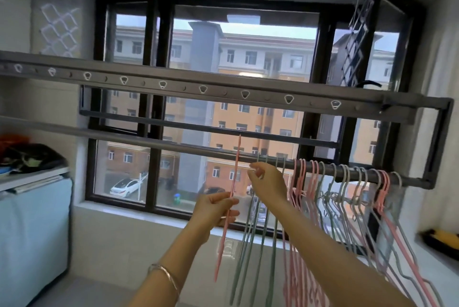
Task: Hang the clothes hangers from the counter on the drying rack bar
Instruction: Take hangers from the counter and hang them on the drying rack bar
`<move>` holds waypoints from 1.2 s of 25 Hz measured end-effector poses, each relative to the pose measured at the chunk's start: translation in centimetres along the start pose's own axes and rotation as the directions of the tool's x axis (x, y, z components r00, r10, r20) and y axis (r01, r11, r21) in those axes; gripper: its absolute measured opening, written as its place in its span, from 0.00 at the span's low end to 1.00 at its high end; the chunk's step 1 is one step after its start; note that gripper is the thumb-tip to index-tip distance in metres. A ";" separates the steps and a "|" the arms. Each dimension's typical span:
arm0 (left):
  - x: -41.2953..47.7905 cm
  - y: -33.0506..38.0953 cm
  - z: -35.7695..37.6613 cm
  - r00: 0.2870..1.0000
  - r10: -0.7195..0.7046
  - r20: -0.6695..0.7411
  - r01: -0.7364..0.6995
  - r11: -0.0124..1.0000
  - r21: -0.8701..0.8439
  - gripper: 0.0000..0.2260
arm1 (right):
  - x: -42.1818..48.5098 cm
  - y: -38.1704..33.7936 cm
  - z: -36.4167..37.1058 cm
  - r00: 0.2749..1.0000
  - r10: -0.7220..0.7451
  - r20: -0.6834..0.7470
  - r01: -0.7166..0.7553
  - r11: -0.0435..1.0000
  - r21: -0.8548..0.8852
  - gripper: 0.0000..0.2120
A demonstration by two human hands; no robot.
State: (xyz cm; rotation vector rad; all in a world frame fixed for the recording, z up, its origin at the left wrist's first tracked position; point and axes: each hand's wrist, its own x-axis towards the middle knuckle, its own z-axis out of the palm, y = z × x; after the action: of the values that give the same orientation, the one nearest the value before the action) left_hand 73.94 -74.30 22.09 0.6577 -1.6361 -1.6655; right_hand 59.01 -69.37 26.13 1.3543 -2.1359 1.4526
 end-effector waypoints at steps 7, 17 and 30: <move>-1.0 -2.3 2.3 0.999 -0.026 -0.027 0.030 0.988 0.153 0.14 | -3.3 4.5 -4.6 0.999 -0.014 -0.045 0.020 0.991 0.131 0.08; -8.7 -0.7 23.9 0.785 0.602 0.143 -0.553 0.579 0.599 0.26 | -11.6 15.8 -24.5 0.984 -0.136 -0.115 0.148 0.984 0.099 0.08; -11.5 -13.7 67.0 0.689 0.323 0.649 -0.642 0.687 0.340 0.29 | -27.7 44.7 -59.2 0.807 0.337 -0.486 -0.494 0.836 -0.240 0.16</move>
State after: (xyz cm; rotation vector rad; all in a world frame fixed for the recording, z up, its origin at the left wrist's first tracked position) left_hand 27.81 -23.57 12.11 -0.0939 -2.4798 -0.9830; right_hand 21.86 -1.36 10.08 0.3863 -2.3219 1.2505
